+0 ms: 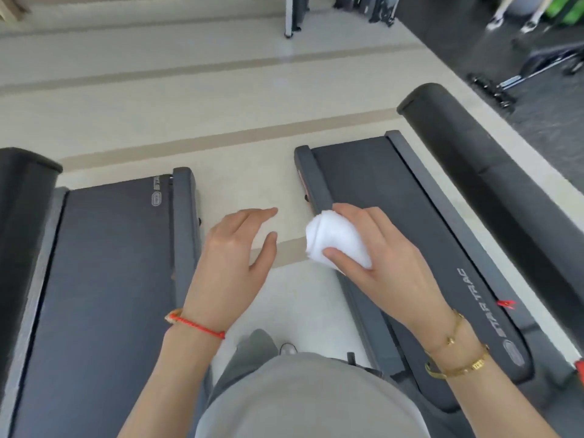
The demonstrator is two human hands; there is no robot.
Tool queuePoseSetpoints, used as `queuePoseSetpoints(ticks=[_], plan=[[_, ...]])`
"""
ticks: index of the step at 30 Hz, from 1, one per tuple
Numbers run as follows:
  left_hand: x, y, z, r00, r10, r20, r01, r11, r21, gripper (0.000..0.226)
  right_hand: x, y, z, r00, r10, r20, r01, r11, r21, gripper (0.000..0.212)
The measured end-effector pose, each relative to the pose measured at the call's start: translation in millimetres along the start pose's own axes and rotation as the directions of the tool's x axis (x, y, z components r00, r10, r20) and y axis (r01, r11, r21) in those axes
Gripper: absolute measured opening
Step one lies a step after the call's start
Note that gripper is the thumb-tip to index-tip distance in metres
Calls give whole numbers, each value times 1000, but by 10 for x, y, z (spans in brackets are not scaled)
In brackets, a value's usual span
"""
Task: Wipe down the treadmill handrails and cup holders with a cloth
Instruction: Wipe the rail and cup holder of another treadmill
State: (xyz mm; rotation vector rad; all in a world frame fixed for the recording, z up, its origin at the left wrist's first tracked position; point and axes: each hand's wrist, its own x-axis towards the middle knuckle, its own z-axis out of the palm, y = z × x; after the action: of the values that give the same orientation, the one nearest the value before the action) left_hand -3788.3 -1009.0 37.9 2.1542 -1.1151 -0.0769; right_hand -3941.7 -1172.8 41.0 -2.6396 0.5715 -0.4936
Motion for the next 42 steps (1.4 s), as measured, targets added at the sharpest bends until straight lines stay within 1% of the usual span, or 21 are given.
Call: queuePoseSetpoints(ticks=[5,9,12,15,18,21,23,27,31,32,34,35,36,40,42], plan=[[686,101,292,979,171,107,-164,984,-68,32,154,246,-176,984,131,-122,-141,987,-81,52],[1321,209,553,927,330,177,-308,941,-138,31,365,443,-332,950,227,-213,-256,959,-123,52],[1835,333,727,872,446,201,-406,889,-213,31,580,571,-481,905,290,-311,-349,925,-152,51],[2339,482,894,802,554,224,-491,824,-282,31,813,728,-643,848,321,-420,-439,871,-220,51],[2791,641,1053,733,634,247,-546,765,-341,31,1036,942,-770,790,336,-512,-532,792,-301,54],[3159,759,1235,660,700,273,-592,709,-383,31,1208,1219,-802,738,369,-565,-620,702,-351,58],[3341,798,1360,618,731,289,-613,678,-406,31,1287,1420,-760,696,426,-579,-686,631,-361,58],[3616,867,1598,550,775,311,-636,630,-445,32,1376,1705,-593,622,538,-569,-783,447,-433,54],[3826,956,1798,499,803,326,-659,596,-459,32,1352,1788,-555,581,550,-600,-812,340,-475,43],[3874,973,1841,490,808,327,-664,589,-459,32,1306,1799,-563,561,556,-613,-825,321,-464,41],[3963,1003,1932,476,815,330,-674,579,-459,32,1220,1808,-591,502,597,-626,-864,315,-392,41],[3999,1018,1974,472,816,334,-675,578,-459,32,1217,1813,-593,484,614,-623,-875,323,-361,42],[4026,1034,2016,470,815,339,-674,579,-458,32,1260,1823,-589,484,624,-614,-875,331,-353,43],[4095,1085,2152,482,797,364,-669,603,-434,32,1788,1962,-541,551,674,-492,-832,399,-386,47],[4114,1096,2200,493,780,385,-658,624,-422,31,1880,2007,-535,570,665,-483,-821,432,-373,48]])
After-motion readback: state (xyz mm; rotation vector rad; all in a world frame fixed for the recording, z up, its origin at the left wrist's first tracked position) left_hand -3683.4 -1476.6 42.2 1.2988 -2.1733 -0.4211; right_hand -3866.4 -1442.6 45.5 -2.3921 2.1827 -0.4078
